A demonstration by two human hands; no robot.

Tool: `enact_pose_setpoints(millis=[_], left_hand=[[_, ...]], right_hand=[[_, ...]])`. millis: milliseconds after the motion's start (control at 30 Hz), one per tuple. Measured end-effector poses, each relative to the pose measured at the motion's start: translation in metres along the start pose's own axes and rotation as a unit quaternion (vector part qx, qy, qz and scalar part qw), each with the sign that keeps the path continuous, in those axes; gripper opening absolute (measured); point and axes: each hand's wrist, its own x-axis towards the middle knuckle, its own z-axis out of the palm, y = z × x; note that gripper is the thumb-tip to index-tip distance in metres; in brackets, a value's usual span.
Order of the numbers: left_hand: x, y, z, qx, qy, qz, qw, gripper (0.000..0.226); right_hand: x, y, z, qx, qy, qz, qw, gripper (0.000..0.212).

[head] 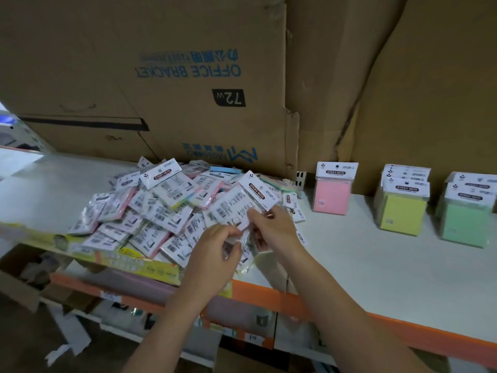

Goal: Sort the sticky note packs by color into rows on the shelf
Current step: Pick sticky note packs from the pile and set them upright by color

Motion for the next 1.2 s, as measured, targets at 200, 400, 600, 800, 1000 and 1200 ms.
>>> enact_pose_setpoints(millis=[200, 400, 600, 800, 1000, 1200], left_hand=[[0.006, -0.007, -0.002, -0.01, 0.016, 0.048, 0.999, 0.02], [0.066, 0.022, 0.015, 0.034, -0.024, 0.117, 0.992, 0.038], [0.139, 0.044, 0.052, 0.292, -0.222, 0.165, 0.916, 0.095], [0.167, 0.023, 0.065, 0.303, -0.231, 0.182, 0.907, 0.053], [0.172, 0.016, 0.065, 0.318, -0.171, 0.188, 0.913, 0.04], [0.155, 0.03, 0.048, 0.277, -0.113, 0.196, 0.934, 0.034]], right_hand=[[-0.017, 0.01, -0.025, 0.094, 0.075, -0.028, 0.992, 0.025], [-0.026, 0.029, -0.08, 0.124, 0.2, -0.042, 0.971, 0.018], [-0.02, 0.035, -0.103, 0.103, 0.234, -0.011, 0.967, 0.025], [-0.02, 0.04, -0.114, 0.136, 0.23, 0.002, 0.964, 0.023], [-0.009, 0.033, -0.112, 0.185, 0.182, 0.029, 0.965, 0.019], [0.006, 0.018, -0.095, 0.169, 0.142, 0.048, 0.974, 0.017]])
